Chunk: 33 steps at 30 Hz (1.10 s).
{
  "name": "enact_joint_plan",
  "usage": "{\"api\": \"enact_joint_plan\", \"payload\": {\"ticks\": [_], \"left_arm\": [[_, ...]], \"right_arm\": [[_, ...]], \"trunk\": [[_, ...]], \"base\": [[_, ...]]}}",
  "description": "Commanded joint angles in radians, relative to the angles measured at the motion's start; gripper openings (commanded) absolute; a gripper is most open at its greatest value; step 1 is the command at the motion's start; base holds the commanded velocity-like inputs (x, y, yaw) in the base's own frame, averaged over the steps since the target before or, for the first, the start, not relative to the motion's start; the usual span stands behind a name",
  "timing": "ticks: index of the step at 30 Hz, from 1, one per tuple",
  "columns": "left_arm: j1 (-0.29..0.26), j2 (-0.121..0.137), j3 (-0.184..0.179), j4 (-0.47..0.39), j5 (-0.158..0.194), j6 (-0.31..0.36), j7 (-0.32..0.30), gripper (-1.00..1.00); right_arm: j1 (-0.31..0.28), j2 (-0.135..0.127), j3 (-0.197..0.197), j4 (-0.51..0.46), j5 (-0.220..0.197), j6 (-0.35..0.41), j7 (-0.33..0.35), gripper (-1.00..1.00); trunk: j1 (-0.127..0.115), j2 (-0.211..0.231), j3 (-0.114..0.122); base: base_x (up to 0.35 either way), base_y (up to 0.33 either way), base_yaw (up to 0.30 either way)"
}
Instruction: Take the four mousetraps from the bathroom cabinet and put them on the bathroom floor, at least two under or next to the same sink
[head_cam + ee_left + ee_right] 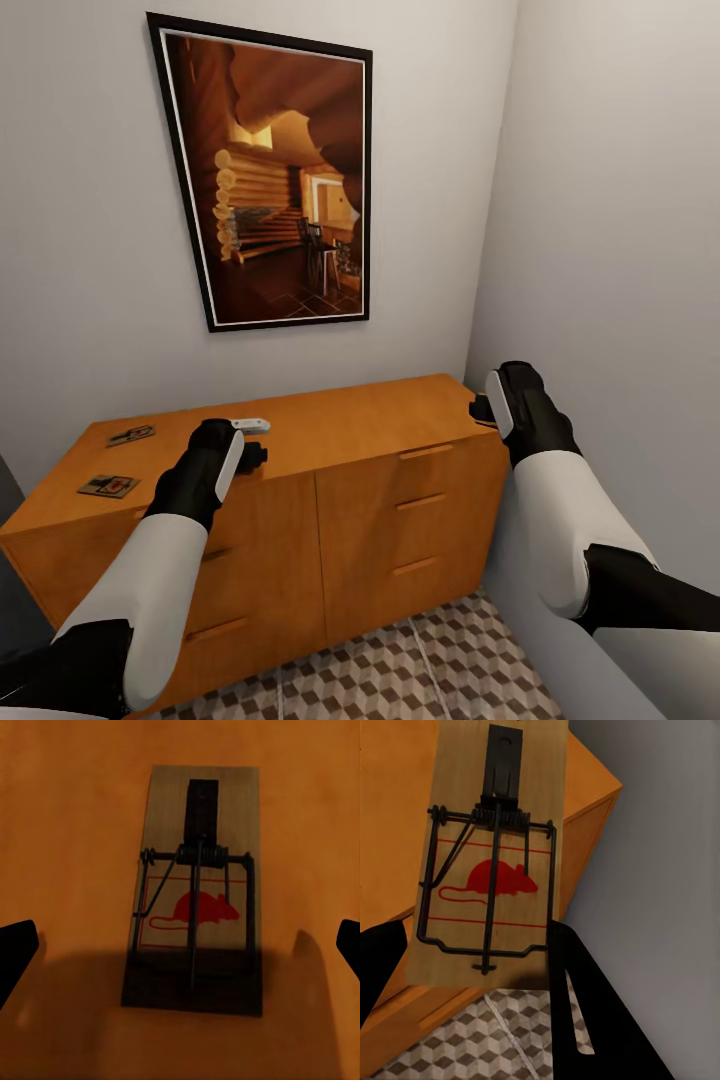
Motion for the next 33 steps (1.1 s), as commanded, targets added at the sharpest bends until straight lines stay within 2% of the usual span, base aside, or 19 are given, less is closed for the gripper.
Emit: {"api": "enact_joint_plan", "payload": {"ticks": [1,33], "left_arm": [[-0.001,-0.001,0.003,-0.001,-0.006,0.004,-0.003,1.00],[0.000,-0.001,0.006,0.061,-0.007,0.001,-0.001,1.00]], "right_arm": [[-0.001,0.001,-0.004,-0.001,0.004,0.004,0.001,-1.00],[-0.001,0.000,-0.004,-0.002,0.006,0.004,0.002,-1.00]], "trunk": [[0.000,-0.001,-0.001],[0.000,-0.001,-0.001]], "base": [[0.000,0.000,0.000],[0.000,0.000,0.000]]}}
